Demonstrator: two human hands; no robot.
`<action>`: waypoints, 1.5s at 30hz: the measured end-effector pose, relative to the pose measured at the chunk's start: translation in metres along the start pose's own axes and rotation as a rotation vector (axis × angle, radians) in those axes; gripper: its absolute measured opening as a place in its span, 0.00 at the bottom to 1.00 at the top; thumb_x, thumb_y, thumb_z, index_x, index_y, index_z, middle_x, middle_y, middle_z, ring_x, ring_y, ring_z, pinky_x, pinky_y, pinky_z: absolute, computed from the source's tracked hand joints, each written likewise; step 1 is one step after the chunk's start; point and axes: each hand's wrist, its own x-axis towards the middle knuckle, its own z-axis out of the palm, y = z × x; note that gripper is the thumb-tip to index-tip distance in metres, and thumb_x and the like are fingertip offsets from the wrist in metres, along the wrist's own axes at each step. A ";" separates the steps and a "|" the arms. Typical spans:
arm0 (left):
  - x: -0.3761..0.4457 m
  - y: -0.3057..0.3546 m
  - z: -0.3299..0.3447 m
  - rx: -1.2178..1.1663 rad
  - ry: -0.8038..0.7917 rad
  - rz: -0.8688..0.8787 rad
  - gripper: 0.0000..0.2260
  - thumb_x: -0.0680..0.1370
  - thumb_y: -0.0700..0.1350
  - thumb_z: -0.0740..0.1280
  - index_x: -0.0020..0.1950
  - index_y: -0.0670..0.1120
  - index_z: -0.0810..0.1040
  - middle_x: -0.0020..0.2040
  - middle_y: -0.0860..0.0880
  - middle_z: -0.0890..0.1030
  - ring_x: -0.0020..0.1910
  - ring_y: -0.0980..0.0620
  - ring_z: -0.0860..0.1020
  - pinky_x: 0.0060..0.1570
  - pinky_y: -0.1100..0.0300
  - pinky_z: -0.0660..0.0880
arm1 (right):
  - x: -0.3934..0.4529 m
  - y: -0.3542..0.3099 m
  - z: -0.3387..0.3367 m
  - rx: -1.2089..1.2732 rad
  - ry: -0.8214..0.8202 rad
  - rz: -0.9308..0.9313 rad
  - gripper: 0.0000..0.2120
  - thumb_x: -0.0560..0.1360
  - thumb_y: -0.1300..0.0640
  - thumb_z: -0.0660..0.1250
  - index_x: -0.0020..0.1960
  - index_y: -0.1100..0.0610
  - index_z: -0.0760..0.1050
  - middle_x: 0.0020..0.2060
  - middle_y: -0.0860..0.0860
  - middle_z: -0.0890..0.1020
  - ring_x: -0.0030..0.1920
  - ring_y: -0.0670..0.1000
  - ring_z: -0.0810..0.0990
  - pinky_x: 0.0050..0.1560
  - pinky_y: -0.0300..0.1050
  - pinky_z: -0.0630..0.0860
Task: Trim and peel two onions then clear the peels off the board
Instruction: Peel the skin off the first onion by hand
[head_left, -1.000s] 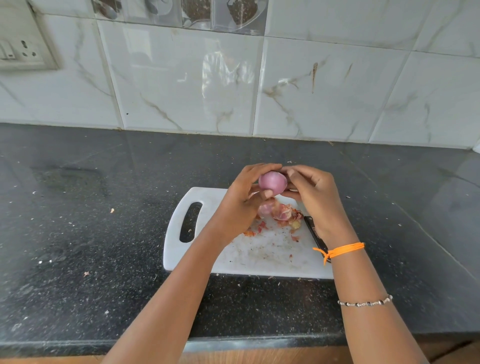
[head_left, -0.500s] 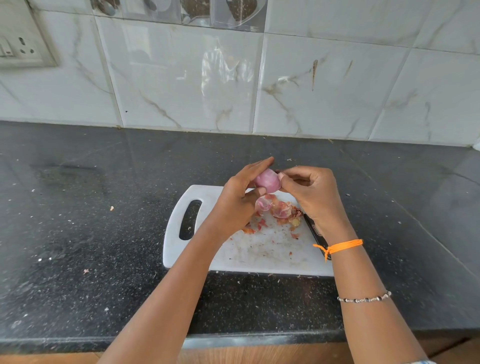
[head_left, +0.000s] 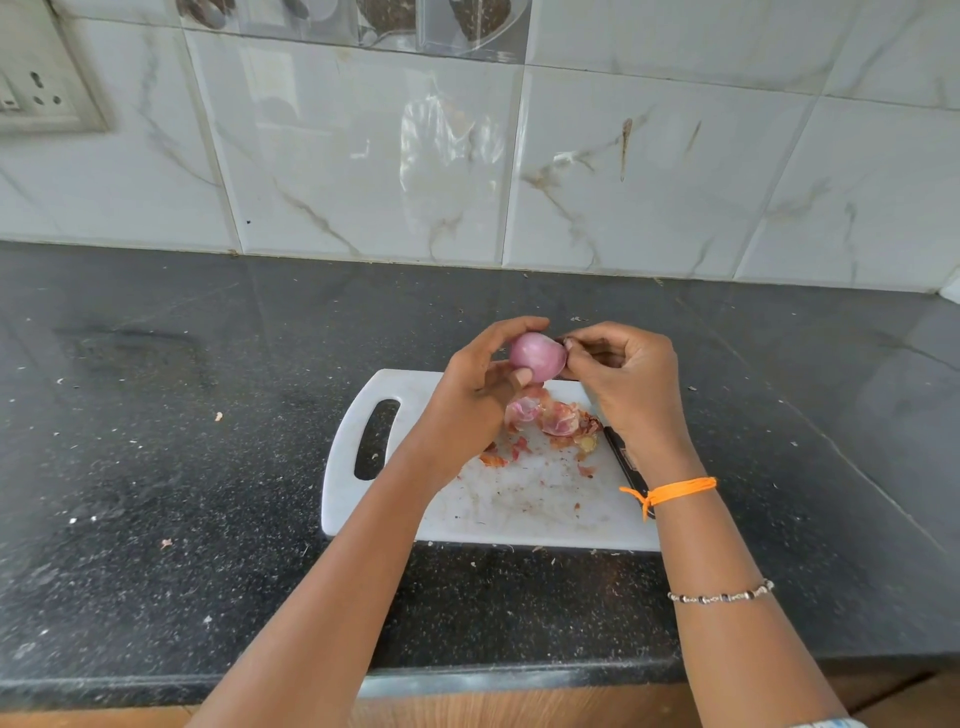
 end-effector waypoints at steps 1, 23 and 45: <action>0.000 0.000 0.000 -0.040 0.008 -0.009 0.18 0.78 0.30 0.60 0.64 0.46 0.72 0.61 0.45 0.76 0.55 0.50 0.79 0.58 0.56 0.76 | 0.000 0.001 0.000 -0.013 0.006 0.007 0.04 0.71 0.65 0.72 0.40 0.58 0.82 0.35 0.50 0.84 0.38 0.50 0.84 0.44 0.45 0.81; 0.003 -0.001 -0.002 -0.219 0.259 -0.094 0.15 0.71 0.44 0.72 0.54 0.44 0.74 0.54 0.45 0.82 0.50 0.49 0.82 0.50 0.56 0.78 | -0.014 -0.014 0.011 0.230 -0.189 0.138 0.08 0.74 0.62 0.68 0.53 0.61 0.78 0.39 0.57 0.85 0.38 0.54 0.85 0.43 0.50 0.82; 0.004 0.000 -0.002 -0.223 0.318 -0.082 0.13 0.74 0.40 0.70 0.58 0.44 0.78 0.48 0.46 0.80 0.50 0.45 0.82 0.53 0.53 0.79 | -0.011 -0.015 0.008 0.213 -0.115 -0.112 0.12 0.68 0.66 0.74 0.43 0.49 0.80 0.42 0.52 0.83 0.44 0.50 0.84 0.43 0.49 0.82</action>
